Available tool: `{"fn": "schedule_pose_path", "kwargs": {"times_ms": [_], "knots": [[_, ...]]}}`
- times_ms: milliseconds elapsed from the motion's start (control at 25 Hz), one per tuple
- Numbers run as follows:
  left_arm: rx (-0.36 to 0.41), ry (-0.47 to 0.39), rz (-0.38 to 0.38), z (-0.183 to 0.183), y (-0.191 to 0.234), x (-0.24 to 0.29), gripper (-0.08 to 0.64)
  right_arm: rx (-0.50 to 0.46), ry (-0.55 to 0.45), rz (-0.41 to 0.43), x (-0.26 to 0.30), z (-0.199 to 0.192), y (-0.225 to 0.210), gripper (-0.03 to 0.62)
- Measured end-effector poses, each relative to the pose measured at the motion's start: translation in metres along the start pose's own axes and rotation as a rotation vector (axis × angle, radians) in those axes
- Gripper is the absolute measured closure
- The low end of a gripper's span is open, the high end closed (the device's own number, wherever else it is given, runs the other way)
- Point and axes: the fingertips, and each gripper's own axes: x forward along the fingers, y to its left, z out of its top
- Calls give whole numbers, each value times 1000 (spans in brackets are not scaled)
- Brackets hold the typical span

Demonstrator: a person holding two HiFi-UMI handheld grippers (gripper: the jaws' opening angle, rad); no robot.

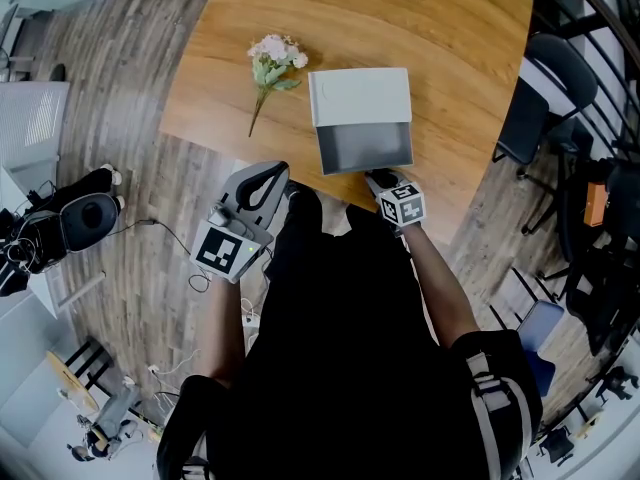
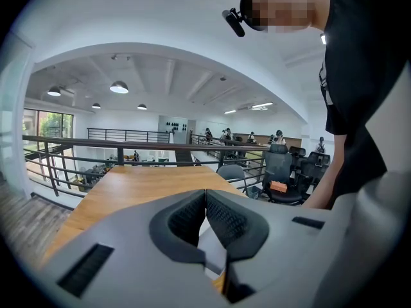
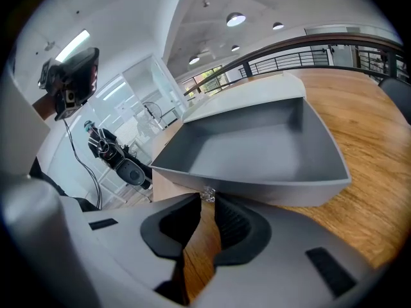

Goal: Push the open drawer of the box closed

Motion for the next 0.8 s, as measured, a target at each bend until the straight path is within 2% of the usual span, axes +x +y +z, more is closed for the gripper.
{"fn": "schedule_pose_path", "kwargs": {"times_ms": [320,800], "knots": [[-12,-8,10,0,-2,0,537,-5,-37,35,-3,8,6,512],[-13,-17,4,1,-5,6,537,-25,-33,43,-1,12,7,512]]}}
